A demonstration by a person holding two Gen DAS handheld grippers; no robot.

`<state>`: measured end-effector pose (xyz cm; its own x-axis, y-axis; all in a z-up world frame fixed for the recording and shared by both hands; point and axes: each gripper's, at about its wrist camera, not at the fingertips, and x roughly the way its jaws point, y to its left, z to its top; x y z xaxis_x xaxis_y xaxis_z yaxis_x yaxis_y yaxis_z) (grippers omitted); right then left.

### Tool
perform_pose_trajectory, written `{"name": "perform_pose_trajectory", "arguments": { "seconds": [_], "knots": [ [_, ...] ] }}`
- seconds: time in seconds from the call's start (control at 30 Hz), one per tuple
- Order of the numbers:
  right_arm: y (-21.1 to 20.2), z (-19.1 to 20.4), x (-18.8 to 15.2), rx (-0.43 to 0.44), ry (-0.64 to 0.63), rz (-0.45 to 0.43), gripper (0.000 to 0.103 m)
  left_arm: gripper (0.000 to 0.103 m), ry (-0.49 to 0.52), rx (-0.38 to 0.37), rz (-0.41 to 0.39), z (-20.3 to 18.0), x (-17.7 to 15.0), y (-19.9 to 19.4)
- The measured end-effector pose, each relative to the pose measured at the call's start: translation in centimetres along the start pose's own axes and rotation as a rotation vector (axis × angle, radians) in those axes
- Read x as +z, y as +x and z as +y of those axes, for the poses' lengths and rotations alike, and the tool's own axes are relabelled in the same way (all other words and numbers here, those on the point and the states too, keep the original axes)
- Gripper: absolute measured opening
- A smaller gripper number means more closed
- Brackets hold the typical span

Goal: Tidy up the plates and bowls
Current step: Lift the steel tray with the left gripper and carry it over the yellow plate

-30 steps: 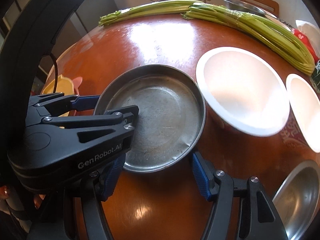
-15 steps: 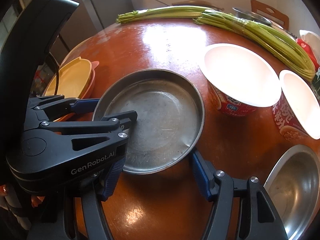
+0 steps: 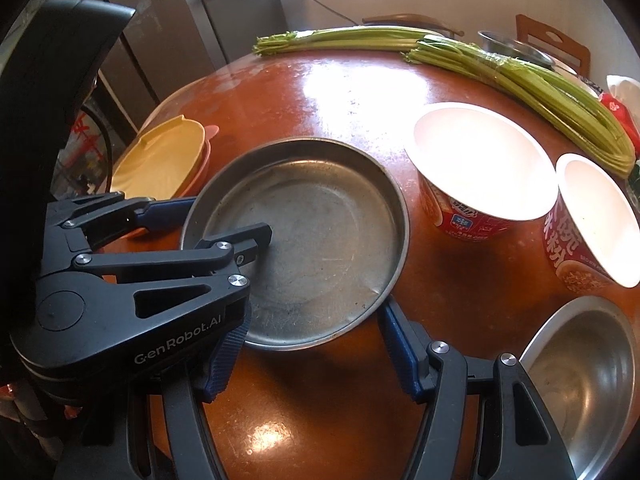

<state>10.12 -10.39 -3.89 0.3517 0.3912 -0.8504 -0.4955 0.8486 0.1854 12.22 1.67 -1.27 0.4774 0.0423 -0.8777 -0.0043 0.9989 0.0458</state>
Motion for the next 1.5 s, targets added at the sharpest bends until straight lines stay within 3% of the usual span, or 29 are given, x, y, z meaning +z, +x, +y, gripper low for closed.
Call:
{"name": "perform_pose_trajectory", "arguments": {
  "seconds": [0.77,1.5],
  "knots": [
    [-3.0,3.6,3.2,0.029,-0.092,-0.096,0.068,0.051,-0.108,-0.046,-0.092,4.6,1.1,-4.1],
    [-1.5,8.2,7.3,0.062,-0.176,-0.091,0.068,0.051,-0.198,-0.037,-0.136,10.3,1.9,-4.9]
  ]
}}
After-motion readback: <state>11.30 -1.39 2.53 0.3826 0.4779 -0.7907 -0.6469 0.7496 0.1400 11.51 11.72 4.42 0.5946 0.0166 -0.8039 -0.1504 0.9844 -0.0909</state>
